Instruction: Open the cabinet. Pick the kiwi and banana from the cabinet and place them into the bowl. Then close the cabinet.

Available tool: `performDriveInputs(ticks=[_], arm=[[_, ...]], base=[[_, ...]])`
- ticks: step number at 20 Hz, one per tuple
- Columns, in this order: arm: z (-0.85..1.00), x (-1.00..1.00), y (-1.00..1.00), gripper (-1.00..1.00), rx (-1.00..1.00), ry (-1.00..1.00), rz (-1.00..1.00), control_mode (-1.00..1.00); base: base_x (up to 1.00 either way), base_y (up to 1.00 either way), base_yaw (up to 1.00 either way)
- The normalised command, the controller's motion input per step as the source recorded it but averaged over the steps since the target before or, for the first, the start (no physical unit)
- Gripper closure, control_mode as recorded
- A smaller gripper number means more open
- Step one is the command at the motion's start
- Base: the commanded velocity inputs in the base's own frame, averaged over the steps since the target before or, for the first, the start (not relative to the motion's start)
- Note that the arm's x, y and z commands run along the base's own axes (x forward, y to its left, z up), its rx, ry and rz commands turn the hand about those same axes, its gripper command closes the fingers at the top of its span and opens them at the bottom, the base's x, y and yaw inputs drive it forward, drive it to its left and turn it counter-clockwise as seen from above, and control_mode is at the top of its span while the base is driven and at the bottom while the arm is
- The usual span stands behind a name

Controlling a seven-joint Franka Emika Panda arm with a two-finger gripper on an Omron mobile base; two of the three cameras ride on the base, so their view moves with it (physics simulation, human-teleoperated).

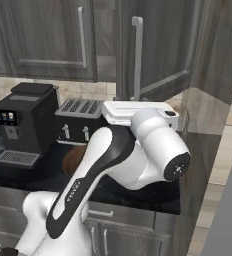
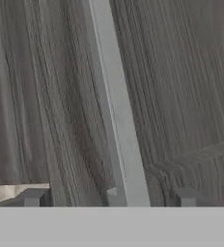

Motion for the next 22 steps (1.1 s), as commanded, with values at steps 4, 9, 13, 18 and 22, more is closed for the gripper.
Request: performDriveInputs(ticks=[4,9,13,18,22], arm=[[-0.12,1.0,0.0,-1.0,0.03,0.0,0.09,-1.0],[-0.14,1.0,0.12,-1.0,0.01,0.0,0.04,-1.0],[-0.13,1.0,0.44,-1.0,0.0,0.0,0.0,-1.0],[-0.16,1.0,0.56,-1.0,0.0,-0.01,-0.02,-1.0],[-0.29,1.0,0.78,-1.0,0.0,-0.07,-0.16,-1.0]], base=[[0.0,0.0,0.0],[0.0,0.0,0.0],[0.0,0.0,0.0],[0.0,0.0,0.0],[0.0,0.0,0.0]])
